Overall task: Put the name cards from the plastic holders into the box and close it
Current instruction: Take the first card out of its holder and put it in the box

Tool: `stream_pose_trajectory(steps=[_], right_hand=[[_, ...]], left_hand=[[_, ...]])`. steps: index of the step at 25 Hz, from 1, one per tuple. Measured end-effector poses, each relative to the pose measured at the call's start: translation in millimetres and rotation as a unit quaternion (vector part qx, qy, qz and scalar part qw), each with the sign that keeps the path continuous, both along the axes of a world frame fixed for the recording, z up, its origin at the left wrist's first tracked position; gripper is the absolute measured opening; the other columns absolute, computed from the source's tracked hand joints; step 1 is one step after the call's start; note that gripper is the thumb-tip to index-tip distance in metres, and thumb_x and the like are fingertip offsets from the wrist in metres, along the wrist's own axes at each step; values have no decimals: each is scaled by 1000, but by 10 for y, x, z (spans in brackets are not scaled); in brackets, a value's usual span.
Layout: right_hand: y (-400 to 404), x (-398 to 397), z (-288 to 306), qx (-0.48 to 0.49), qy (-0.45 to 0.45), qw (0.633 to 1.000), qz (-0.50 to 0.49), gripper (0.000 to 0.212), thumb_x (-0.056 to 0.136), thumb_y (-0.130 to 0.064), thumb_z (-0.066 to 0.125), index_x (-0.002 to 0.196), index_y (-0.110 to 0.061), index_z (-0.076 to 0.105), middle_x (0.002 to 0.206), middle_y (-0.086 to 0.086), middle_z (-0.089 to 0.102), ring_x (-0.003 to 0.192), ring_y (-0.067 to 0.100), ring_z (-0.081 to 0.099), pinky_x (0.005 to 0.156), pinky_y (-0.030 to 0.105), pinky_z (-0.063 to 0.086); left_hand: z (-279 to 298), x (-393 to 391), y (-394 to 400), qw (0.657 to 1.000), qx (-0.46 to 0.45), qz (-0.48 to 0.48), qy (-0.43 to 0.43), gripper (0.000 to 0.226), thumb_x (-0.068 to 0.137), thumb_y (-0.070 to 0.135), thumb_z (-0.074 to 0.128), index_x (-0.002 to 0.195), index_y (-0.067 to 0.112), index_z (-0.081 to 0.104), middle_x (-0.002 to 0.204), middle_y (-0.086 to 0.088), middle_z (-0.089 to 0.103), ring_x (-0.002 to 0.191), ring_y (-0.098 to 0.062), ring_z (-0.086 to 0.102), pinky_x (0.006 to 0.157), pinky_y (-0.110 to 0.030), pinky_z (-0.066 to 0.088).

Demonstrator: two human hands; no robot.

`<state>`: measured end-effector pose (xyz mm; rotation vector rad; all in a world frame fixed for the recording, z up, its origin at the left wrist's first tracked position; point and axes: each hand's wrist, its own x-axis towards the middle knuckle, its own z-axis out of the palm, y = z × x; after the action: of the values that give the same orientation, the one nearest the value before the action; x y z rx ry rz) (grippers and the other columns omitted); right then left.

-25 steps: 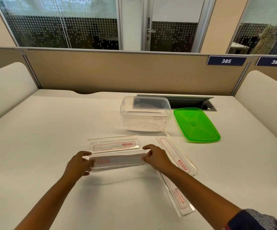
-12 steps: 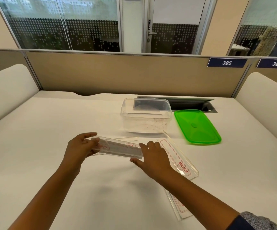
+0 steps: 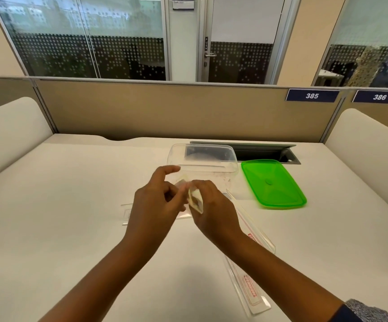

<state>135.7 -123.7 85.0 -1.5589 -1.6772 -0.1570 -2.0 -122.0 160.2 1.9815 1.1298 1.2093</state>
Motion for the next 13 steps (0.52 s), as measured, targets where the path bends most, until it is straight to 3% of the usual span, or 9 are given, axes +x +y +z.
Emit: stream_pose_trajectory(steps=[3, 5, 8, 10, 13], right_hand=[[34, 131, 44, 10, 114, 993, -13, 33, 87, -27, 60, 115, -10, 55, 111, 8, 66, 88, 18, 64, 66, 10, 44], [53, 202, 82, 16, 211, 977, -10, 38, 88, -39, 53, 115, -13, 54, 112, 3, 64, 81, 9, 58, 68, 9, 45], [76, 268, 76, 22, 306, 952, 12, 31, 88, -30, 56, 112, -11, 53, 111, 1, 60, 73, 7, 55, 62, 18, 55], [94, 298, 53, 2, 368, 929, 45, 23, 89, -15, 57, 111, -11, 51, 111, 9, 58, 70, 9, 59, 53, 21, 57], [109, 361, 13, -28, 448, 889, 94, 24, 90, -5, 54, 108, -20, 48, 107, 12, 57, 67, -1, 64, 50, 15, 55]], left_hand=[[-2, -20, 215, 994, 29, 40, -95, 26, 88, 43, 43, 99, 22, 53, 55, 7, 61, 45, -2, 59, 42, -4, 42], [-131, -6, 504, 990, -47, 81, -103, 21, 94, 29, 44, 102, 13, 53, 68, -6, 66, 49, -6, 59, 44, -13, 48], [-485, 39, 845, 964, -244, 103, -12, 34, 94, 32, 45, 114, 5, 50, 112, -16, 63, 94, -25, 60, 79, -40, 55], [-666, 52, 937, 917, -393, 65, -5, 42, 93, 40, 44, 115, 5, 49, 116, -12, 55, 108, -30, 52, 90, -45, 46], [-779, 25, 1020, 794, -576, -66, -182, 47, 94, 36, 45, 124, 0, 49, 106, -14, 62, 96, -28, 59, 74, -43, 56]])
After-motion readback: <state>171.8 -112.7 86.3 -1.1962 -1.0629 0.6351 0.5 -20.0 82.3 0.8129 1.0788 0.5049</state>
